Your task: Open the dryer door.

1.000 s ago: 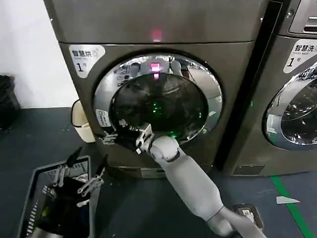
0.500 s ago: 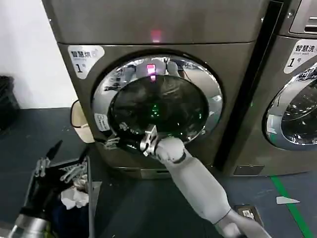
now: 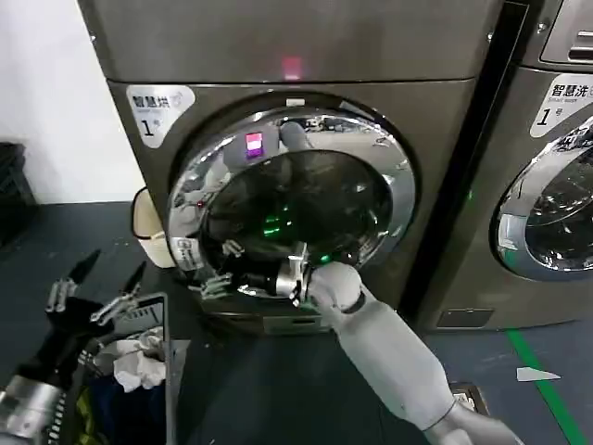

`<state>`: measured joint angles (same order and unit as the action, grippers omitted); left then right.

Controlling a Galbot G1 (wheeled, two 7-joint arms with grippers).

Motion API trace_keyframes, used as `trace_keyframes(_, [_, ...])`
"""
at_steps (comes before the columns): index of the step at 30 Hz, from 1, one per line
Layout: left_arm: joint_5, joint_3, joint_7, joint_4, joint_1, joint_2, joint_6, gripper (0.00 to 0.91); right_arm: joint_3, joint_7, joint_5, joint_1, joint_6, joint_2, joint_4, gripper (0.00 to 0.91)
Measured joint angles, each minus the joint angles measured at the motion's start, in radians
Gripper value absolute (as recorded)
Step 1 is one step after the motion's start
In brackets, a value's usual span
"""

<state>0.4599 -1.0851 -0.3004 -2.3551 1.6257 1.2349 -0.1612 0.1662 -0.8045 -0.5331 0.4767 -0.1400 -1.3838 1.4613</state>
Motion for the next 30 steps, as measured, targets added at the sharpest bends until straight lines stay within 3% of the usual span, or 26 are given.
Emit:
trace_keyframes(12, [0.011,-0.012,-0.027,0.119,-0.044,-0.063,0.036,0.907,-0.011,-0.167,0.024,0.075,0.043,0.055,0.052,0.907])
trace_keyframes(30, [0.058,0.017,-0.016,0.154,-0.080,-0.096,0.009,0.907,-0.043,-0.308,-0.011,0.164,0.061,0.202,0.166,0.907])
